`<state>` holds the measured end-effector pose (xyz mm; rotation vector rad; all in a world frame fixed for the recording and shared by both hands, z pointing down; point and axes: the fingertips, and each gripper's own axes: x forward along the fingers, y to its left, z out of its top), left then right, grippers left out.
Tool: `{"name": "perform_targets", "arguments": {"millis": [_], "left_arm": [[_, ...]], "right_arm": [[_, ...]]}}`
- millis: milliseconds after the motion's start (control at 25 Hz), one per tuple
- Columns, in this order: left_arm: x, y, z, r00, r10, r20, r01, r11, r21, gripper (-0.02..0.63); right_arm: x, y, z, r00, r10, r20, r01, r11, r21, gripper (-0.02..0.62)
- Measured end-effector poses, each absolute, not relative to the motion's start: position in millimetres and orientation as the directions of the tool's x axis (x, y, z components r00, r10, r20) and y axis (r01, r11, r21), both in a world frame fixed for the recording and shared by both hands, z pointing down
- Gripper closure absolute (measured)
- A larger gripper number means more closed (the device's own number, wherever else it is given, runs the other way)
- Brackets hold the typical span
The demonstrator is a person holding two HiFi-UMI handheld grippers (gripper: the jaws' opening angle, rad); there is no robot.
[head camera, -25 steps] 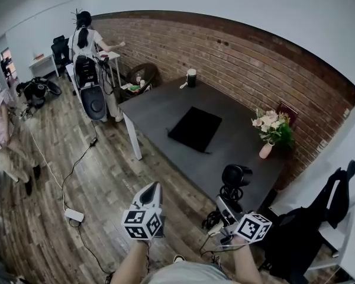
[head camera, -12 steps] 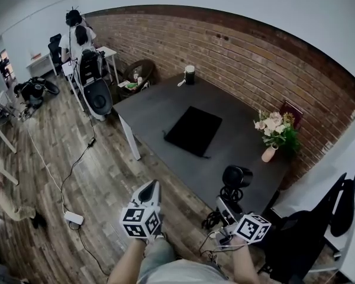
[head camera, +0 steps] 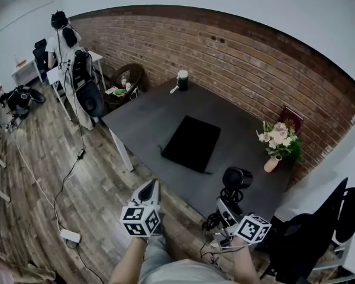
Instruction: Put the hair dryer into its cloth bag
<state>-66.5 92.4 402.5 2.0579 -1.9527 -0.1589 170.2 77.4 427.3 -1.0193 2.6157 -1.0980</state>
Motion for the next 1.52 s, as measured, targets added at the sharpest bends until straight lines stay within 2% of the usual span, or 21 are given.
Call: {"name": "perform_targets", "arguments": {"millis": [840, 1080, 1520], "left_arm": [[-184.5, -113.2, 389.2, 0.29, -0.946, 0.143, -0.924, -0.239, 0.298, 0.6], [-180.6, -145.1, 415.1, 0.325, -0.927, 0.185, -0.909, -0.253, 0.33, 0.599], [-154.4, -168.2, 441.3, 0.341, -0.901, 0.268, -0.92, -0.262, 0.29, 0.6]], "right_arm": [[53.2, -78.0, 411.8, -0.604, -0.78, 0.167, -0.648, 0.358, -0.672, 0.439], [51.9, -99.2, 422.7, -0.585, -0.781, 0.216, -0.68, 0.328, -0.655, 0.439], [75.6, -136.1, 455.1, -0.584, -0.764, 0.274, -0.679, 0.275, -0.68, 0.439]]}}
